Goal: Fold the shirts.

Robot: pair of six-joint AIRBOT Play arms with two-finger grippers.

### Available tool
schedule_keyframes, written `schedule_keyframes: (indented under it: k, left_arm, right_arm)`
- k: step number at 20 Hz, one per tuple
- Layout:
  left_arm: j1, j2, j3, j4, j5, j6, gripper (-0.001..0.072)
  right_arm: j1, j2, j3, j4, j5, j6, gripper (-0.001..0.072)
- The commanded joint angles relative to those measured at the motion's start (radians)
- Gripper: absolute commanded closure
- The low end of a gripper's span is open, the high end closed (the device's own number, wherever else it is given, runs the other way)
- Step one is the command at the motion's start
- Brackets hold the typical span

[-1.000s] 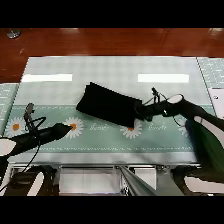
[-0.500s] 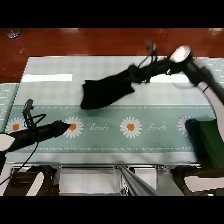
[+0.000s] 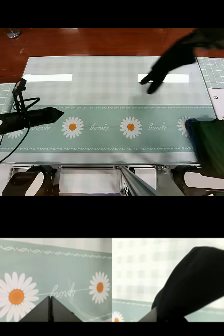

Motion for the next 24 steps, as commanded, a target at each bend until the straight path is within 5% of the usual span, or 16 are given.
schedule_keyframes:
  k: [1,7,12,15,16,17,18,21,22,24]
  left_arm:
    - [0.000,-0.011,0.028,0.020,-0.005,0.045,0.0670]
    - [-0.033,-0.011,0.029,0.012,-0.010,0.044,0.0670]
    - [-0.034,-0.011,0.029,0.005,0.010,0.044,0.0670]
    - [-0.036,-0.011,0.029,-0.002,0.027,0.044,0.0670]
    - [-0.036,-0.011,0.029,-0.003,0.028,0.044,0.0670]
    - [-0.035,-0.011,0.029,0.000,0.040,0.063,0.0671]
    - [-0.025,-0.011,0.035,0.019,0.077,0.097,0.0671]
    - [0.059,-0.016,0.159,0.055,0.180,0.089,0.0672]
    - [0.090,-0.035,0.241,0.055,0.196,0.089,0.0672]
    - [0.111,-0.130,0.440,0.055,0.193,0.089,0.0672]
  right_arm:
    - [-0.183,0.133,-0.036,-0.140,0.178,0.075,0.0692]
    - [-0.489,0.460,-0.345,-0.291,0.238,0.065,0.0689]
    - [-0.685,0.834,-0.849,-0.800,0.238,0.026,0.0689]
    - [-0.788,0.922,-1.038,-0.864,0.232,0.045,0.0681]
    - [-0.806,0.918,-1.068,-0.869,0.218,0.059,0.0488]
    - [-0.813,0.896,-1.069,-0.868,0.198,0.063,0.0152]
    - [-0.809,0.856,-1.046,-0.849,0.190,0.050,0.0083]
    - [-0.765,0.686,-0.858,-0.655,0.138,-0.007,0.0096]
    - [-0.714,0.622,-0.764,-0.573,0.117,-0.005,0.0169]
    - [-0.553,0.498,-0.583,-0.312,-0.021,-0.002,0.0650]
